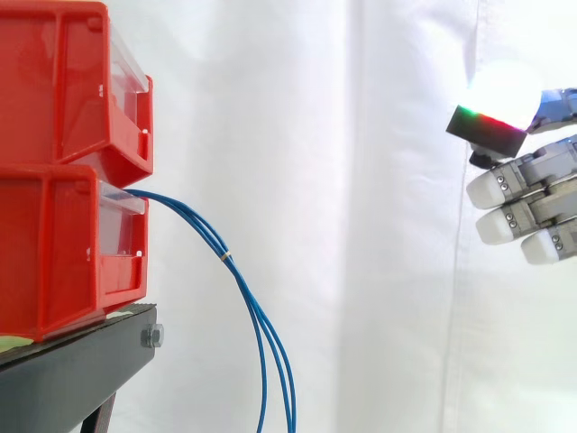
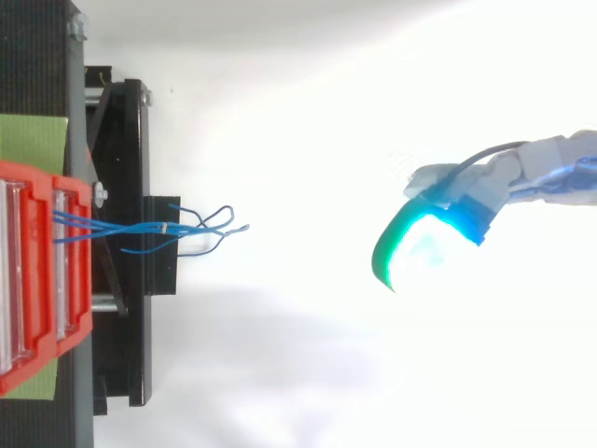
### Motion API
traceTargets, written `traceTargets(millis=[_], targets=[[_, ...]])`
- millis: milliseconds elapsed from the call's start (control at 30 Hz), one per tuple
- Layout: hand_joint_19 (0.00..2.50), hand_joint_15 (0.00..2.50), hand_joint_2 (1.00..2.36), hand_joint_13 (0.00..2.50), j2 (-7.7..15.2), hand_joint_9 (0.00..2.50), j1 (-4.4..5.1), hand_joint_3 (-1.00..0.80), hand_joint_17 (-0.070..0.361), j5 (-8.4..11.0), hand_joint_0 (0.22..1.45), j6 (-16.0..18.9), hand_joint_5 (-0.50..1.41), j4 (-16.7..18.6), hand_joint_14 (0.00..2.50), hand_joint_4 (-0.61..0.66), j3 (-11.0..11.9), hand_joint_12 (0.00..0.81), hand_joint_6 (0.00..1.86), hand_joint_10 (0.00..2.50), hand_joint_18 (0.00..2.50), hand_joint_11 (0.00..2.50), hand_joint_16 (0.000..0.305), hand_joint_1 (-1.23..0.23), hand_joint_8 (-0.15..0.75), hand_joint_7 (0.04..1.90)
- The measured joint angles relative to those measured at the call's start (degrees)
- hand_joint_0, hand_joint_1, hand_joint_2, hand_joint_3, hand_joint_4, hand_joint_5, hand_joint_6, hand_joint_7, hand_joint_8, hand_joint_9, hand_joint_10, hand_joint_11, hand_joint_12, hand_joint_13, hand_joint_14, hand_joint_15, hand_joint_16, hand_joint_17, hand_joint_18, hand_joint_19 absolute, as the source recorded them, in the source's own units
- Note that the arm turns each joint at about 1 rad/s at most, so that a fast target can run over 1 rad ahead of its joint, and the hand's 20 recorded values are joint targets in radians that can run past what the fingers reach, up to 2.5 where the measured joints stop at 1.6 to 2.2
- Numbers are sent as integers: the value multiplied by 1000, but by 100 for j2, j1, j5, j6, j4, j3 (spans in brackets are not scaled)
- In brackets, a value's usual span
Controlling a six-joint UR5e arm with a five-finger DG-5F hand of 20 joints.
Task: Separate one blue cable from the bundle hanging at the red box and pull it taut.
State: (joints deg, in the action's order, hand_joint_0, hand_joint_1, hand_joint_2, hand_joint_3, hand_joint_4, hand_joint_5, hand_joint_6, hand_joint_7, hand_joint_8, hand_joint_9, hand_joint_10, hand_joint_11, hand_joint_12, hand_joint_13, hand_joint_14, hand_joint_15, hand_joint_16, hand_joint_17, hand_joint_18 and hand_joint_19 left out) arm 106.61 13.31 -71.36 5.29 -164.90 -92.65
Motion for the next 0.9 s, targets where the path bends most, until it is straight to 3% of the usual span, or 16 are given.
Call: traceTargets(millis=[233, 500, 900], targets=[[106, 39, 1000, 411, 218, 393, 41, -500, 87, 199, 518, -19, -230, 232, 0, 258, 48, 325, 501, 0, 343, 0, 39, -529, 309, 687], [184, 95, 1000, 498, 539, 421, 55, -500, 88, 483, 518, -63, -228, 274, 2, 264, 251, 327, 501, 0, 451, 0, 39, -539, 313, 695], [176, 95, 1000, 509, 843, 416, 63, -500, 86, 1052, 517, -553, -227, 575, 3, 268, 389, 325, 502, 0, 463, 0, 38, -561, 312, 699]])
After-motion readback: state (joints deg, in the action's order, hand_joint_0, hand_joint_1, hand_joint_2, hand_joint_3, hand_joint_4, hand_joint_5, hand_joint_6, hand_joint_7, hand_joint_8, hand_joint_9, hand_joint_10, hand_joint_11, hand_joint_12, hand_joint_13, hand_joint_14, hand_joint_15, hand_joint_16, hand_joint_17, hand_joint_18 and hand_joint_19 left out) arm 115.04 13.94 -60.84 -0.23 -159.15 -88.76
